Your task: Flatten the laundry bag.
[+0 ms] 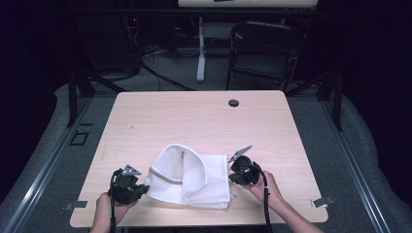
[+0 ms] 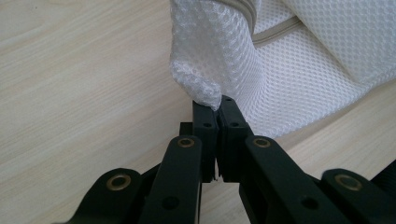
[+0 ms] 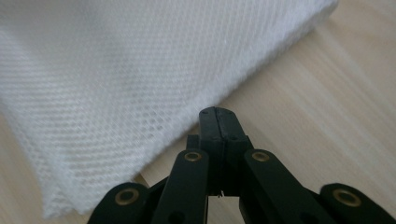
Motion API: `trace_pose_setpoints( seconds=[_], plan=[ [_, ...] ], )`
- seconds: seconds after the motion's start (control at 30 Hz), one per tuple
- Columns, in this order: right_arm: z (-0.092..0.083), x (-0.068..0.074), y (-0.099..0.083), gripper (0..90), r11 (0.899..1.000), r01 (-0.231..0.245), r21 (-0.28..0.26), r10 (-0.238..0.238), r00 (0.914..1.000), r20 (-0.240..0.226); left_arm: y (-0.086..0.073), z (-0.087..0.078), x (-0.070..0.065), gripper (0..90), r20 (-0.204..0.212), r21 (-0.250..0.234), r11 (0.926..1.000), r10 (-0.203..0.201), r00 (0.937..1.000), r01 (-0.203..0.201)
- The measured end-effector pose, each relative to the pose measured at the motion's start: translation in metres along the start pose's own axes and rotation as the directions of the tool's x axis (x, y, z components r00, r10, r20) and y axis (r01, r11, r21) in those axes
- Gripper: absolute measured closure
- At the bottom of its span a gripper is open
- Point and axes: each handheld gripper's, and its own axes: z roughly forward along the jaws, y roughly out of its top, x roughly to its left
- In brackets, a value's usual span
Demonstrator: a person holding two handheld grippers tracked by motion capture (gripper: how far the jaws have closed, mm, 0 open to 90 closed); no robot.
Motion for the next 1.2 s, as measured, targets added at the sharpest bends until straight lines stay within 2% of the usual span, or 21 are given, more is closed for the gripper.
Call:
trace_pose_setpoints(
  seconds=[0.07, 0.13, 0.17, 0.2, 0.23, 0.27, 0.4, 0.53, 0.57, 0.67, 0.8, 0.83, 0.87, 0.97, 1.1, 1.17, 1.2],
  plan=[
    [-0.004, 0.006, 0.004, 90.0, 0.999, 0.017, -0.041, -0.017, 0.9998, -0.006, 0.0, 0.001, 0.001, 88.3, 0.001, 0.011, 0.9999, -0.005, 1.0, 0.005],
    [-0.005, 0.009, 0.005, 90.0, 0.998, 0.026, -0.049, -0.027, 0.9993, -0.024, 0.0, 0.002, 0.001, 88.4, -0.001, 0.019, 0.9998, -0.006, 1.0, 0.006],
    [-0.001, 0.017, 0.008, 90.0, 0.998, 0.043, -0.044, -0.046, 0.9971, -0.06, 0.0, 0.003, 0.001, 88.3, 0.004, 0.03, 0.9995, -0.007, 1.0, 0.007],
    [-0.001, 0.017, 0.008, 90.0, 0.998, 0.043, -0.044, -0.046, 0.9971, -0.06, 0.0, 0.003, 0.001, 88.3, 0.004, 0.03, 0.9995, -0.007, 1.0, 0.007],
    [0.005, 0.023, 0.009, 90.0, 0.997, 0.074, -0.009, -0.075, 0.9945, -0.073, -0.001, 0.004, 0.002, 88.3, 0.005, 0.047, 0.9989, -0.009, 0.9999, 0.008],
    [0.008, 0.026, 0.008, 90.0, 0.997, 0.077, -0.001, -0.077, 0.9943, -0.073, -0.001, 0.005, 0.002, 88.3, 0.01, 0.053, 0.9986, -0.009, 0.9999, 0.008],
    [0.011, 0.025, 0.007, 90.0, 0.996, 0.084, 0.029, -0.081, 0.9934, -0.081, -0.002, 0.004, 0.002, 87.6, 0.013, 0.052, 0.9985, -0.015, 0.9998, 0.015],
    [0.013, 0.024, 0.006, 90.0, 0.998, 0.063, 0.018, -0.061, 0.9945, -0.085, -0.001, 0.0, 0.004, 81.9, 0.027, 0.048, 0.9986, -0.022, 0.9994, 0.021],
    [0.012, 0.024, 0.006, 90.0, 0.997, 0.074, 0.027, -0.072, 0.9939, -0.083, -0.001, -0.001, 0.004, 81.2, 0.026, 0.052, 0.9984, -0.021, 0.9994, 0.02],
    [0.012, 0.024, 0.006, 90.0, 0.997, 0.074, 0.027, -0.072, 0.9938, -0.085, -0.005, 0.004, 0.012, 81.0, 0.041, 0.109, 0.9931, -0.048, 0.998, 0.043],
    [0.012, 0.024, 0.006, 90.0, 0.997, 0.077, 0.027, -0.074, 0.9938, -0.082, -0.005, 0.002, 0.013, 78.6, 0.034, 0.111, 0.993, -0.044, 0.9985, 0.039],
    [0.013, 0.025, 0.006, 90.0, 0.997, 0.076, 0.022, -0.074, 0.9937, -0.084, -0.005, 0.0, 0.011, 68.0, 0.033, 0.1, 0.9941, -0.047, 0.9983, 0.044],
    [0.012, 0.024, 0.006, 90.0, 0.997, 0.08, 0.023, -0.078, 0.9935, -0.082, -0.005, -0.005, 0.011, 59.9, 0.003, 0.106, 0.9934, -0.044, 0.999, 0.043],
    [0.012, 0.023, 0.006, 90.0, 0.996, 0.086, 0.028, -0.084, 0.9925, -0.089, -0.01, -0.011, 0.014, 45.7, -0.016, 0.093, 0.9937, -0.062, 0.9979, 0.063],
    [0.011, 0.024, 0.006, 89.6, 0.996, 0.085, 0.015, -0.084, 0.9925, -0.089, -0.021, -0.028, 0.023, 36.1, -0.049, 0.057, 0.9927, -0.104, 0.9934, 0.106],
    [0.007, 0.024, 0.007, 81.9, 0.996, 0.091, -0.008, -0.092, 0.9925, -0.08, -0.023, -0.032, 0.024, 33.5, -0.047, 0.036, 0.9928, -0.113, 0.9925, 0.115],
    [0.007, 0.024, 0.007, 81.9, 0.996, 0.091, -0.008, -0.092, 0.9925, -0.08, -0.023, -0.032, 0.024, 31.0, -0.047, 0.036, 0.9928, -0.113, 0.9925, 0.115]
  ],
)
